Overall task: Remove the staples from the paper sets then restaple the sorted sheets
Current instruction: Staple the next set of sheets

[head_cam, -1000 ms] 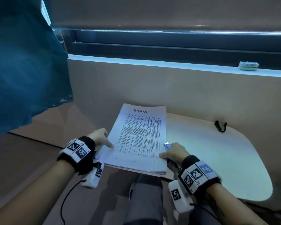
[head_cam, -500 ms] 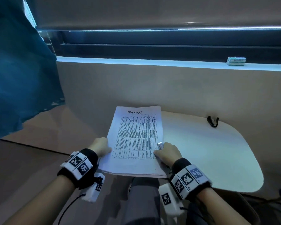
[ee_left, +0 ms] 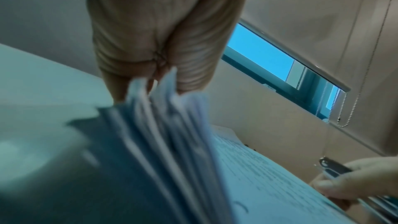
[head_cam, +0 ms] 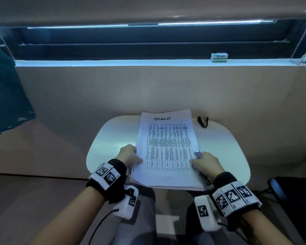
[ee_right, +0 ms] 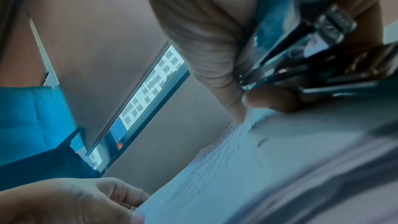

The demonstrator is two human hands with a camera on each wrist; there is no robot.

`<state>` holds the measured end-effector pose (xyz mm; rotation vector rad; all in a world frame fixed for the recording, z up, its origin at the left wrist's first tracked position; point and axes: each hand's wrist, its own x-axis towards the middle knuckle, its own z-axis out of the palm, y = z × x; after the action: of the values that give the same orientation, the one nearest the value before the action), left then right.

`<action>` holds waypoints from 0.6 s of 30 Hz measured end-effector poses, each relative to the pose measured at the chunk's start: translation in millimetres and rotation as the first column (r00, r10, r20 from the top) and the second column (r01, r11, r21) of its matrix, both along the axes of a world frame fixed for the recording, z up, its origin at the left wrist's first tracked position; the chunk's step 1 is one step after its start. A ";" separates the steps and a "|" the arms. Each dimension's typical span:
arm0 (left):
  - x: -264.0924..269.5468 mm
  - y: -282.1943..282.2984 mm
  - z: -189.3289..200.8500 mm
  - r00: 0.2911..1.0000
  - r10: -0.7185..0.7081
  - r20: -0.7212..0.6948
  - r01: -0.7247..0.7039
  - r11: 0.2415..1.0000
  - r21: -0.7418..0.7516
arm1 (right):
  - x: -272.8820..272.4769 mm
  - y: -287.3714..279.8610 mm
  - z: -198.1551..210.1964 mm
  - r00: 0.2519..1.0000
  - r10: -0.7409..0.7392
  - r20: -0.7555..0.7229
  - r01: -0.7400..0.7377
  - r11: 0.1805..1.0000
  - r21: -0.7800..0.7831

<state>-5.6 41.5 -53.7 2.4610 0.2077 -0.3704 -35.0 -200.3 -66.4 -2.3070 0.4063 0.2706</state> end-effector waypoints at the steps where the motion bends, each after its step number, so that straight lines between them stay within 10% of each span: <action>1: 1.1 -4.2 -0.9 1.000 -0.002 0.004 0.002 1.000 -0.001 | 0.5 -4.1 0.0 1.000 -0.009 -0.001 0.009 1.000 -0.003; 18: -2.9 -3.4 1.2 1.000 0.012 -0.015 -0.012 1.000 0.024 | -7.6 -13.2 -0.7 0.999 0.054 -0.001 -0.054 0.997 0.060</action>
<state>-8.5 38.1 -52.5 2.4796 0.2345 -0.3829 -42.7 -213.5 -67.1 -2.2611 0.3334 0.3081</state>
